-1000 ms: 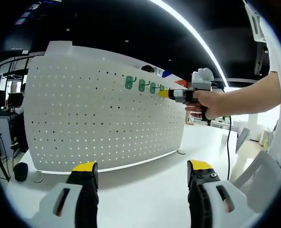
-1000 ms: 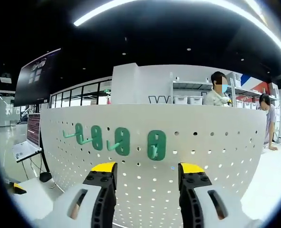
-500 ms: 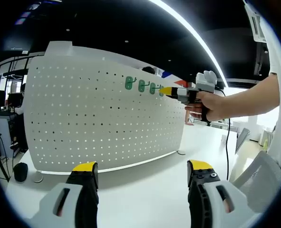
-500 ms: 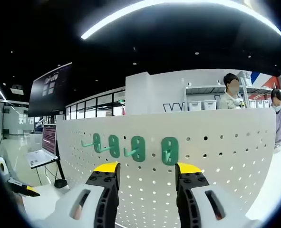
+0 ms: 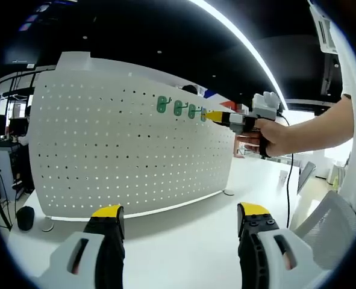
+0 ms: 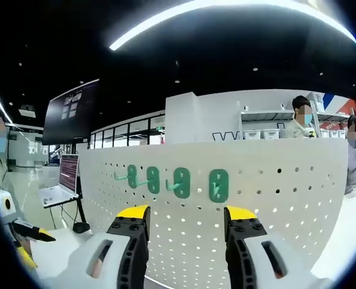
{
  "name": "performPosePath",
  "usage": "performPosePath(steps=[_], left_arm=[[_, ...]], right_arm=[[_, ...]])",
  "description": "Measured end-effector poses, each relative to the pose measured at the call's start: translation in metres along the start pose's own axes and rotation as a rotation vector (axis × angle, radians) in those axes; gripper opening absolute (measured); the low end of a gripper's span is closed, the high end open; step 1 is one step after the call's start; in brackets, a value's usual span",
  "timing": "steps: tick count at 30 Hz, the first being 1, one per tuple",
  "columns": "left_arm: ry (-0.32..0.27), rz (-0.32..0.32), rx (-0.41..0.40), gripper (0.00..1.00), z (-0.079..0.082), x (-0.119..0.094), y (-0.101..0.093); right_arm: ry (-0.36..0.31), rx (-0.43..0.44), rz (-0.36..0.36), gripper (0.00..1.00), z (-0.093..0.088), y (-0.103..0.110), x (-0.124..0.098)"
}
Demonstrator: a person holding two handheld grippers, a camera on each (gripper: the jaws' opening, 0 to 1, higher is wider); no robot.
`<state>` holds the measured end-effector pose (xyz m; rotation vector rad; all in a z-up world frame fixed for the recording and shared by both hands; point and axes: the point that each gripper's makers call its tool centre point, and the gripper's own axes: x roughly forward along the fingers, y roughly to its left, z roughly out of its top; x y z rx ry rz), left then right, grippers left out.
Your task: Insert the hook assembly into the mounting plate slot until the hook locks in place.
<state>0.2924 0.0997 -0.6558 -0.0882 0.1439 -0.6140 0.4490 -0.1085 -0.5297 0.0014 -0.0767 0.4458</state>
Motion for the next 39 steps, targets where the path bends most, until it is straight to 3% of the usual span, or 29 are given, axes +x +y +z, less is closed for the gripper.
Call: performPosePath(steps=[17, 39], left_arm=[[0.009, -0.009, 0.022, 0.79, -0.002, 0.001, -0.002], [0.008, -0.010, 0.023, 0.79, -0.001, 0.000, -0.004]], right_arm=[[0.035, 0.010, 0.036, 0.54, -0.025, 0.009, -0.045], [0.052, 0.012, 0.085, 0.54, -0.039, 0.024, -0.082]])
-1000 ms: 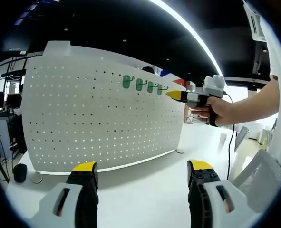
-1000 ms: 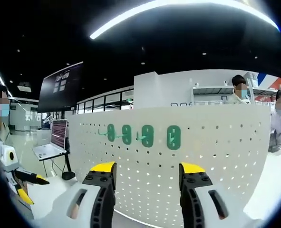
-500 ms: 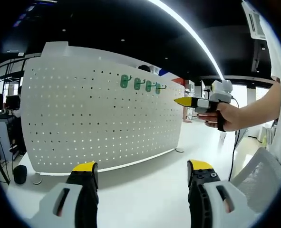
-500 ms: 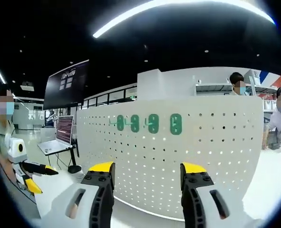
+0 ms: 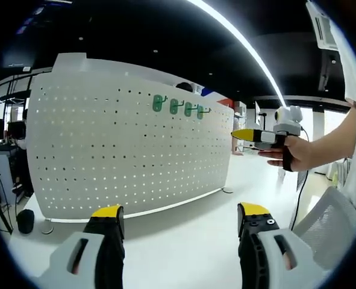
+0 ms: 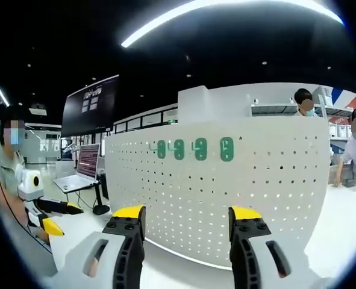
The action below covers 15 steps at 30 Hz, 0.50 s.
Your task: Insert the hook assembly into the mounting plate slot until the hook locks in place.
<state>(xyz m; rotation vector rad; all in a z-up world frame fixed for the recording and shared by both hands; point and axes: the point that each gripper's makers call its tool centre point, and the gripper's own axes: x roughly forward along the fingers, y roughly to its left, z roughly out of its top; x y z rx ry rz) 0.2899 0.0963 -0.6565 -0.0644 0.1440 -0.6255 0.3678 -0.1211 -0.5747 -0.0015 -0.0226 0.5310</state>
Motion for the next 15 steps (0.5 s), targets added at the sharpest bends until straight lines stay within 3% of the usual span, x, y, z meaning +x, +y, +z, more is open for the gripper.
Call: performPosePath(steps=[15], left_arm=[[0.000, -0.001, -0.003, 0.79, 0.001, 0.000, 0.000]], right_arm=[[0.013, 0.021, 0.007, 0.56, -0.012, 0.007, -0.020]])
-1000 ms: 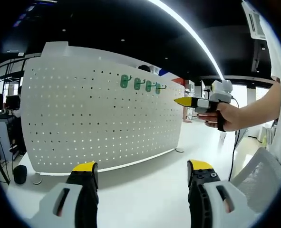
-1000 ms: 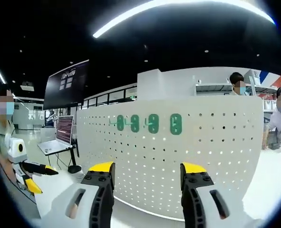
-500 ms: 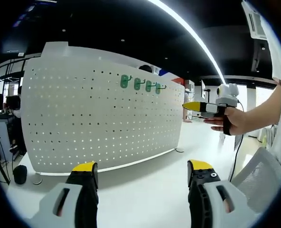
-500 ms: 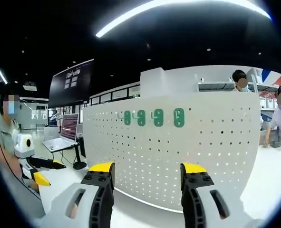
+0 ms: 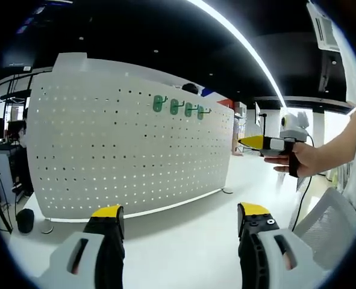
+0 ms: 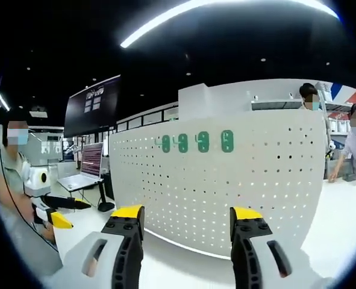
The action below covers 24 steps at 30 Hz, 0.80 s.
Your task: Insert the hook assembly into the mounting plate slot until the hook locks in place.
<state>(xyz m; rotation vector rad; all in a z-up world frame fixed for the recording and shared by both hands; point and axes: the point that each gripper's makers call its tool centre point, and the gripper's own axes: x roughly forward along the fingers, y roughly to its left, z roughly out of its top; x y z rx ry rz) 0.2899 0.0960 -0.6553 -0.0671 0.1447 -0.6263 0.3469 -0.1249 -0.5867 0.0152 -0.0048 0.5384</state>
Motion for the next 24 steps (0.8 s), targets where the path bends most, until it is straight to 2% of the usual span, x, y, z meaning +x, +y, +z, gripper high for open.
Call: performPosePath(steps=[13, 24], left_arm=[[-0.011, 0.004, 0.008, 0.79, 0.007, -0.003, 0.000], [-0.020, 0.010, 0.018, 0.80, 0.012, -0.007, 0.001]], right_arm=[[0.014, 0.000, -0.005, 0.57, -0.013, 0.007, -0.021], [0.018, -0.004, -0.002, 0.62, -0.018, 0.012, -0.035]])
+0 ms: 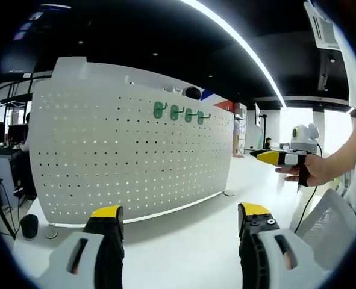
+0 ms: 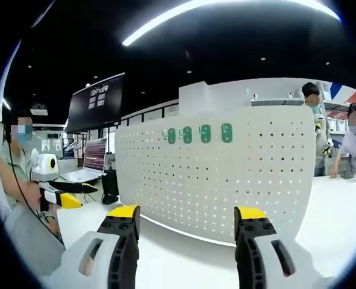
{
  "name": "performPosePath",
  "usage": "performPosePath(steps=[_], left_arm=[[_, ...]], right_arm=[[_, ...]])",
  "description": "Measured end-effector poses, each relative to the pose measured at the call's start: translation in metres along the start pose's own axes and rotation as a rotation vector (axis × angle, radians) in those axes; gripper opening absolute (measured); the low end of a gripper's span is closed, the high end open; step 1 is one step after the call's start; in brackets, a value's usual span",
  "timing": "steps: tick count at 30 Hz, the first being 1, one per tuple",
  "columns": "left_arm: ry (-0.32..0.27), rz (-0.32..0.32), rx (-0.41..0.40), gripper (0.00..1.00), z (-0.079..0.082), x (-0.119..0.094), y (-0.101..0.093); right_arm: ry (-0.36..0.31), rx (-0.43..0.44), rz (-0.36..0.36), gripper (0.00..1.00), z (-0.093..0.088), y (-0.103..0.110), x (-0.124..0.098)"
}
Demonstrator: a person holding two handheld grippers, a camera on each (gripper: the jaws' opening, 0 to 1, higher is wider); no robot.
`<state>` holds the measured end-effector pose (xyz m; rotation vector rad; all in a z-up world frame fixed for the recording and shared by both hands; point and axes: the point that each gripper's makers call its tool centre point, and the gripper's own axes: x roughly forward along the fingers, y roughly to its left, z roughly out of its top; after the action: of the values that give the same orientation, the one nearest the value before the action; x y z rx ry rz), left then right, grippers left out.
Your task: Insert the hook assembly into the mounting plate slot until the hook locks in place.
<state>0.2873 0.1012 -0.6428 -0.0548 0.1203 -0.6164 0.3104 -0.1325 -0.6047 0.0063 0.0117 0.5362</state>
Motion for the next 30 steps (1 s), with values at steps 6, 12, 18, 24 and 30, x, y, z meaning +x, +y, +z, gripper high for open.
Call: performPosePath(steps=[6, 12, 18, 24, 30], left_arm=[[-0.009, 0.002, 0.007, 0.81, 0.003, -0.003, 0.001], [-0.008, 0.005, 0.025, 0.82, 0.007, -0.007, 0.001], [-0.004, 0.006, 0.041, 0.83, 0.008, -0.010, 0.003], [0.001, 0.014, 0.051, 0.83, 0.009, -0.014, 0.004], [-0.008, 0.018, 0.031, 0.85, 0.011, -0.021, 0.006]], right_arm=[[0.009, -0.001, -0.003, 0.63, -0.005, 0.002, -0.009], [0.012, 0.002, -0.009, 0.64, -0.009, 0.002, -0.017], [0.014, 0.004, -0.008, 0.65, -0.011, 0.006, -0.023], [0.014, 0.012, -0.014, 0.65, -0.011, 0.005, -0.024], [0.012, 0.012, -0.010, 0.66, -0.011, 0.008, -0.029]])
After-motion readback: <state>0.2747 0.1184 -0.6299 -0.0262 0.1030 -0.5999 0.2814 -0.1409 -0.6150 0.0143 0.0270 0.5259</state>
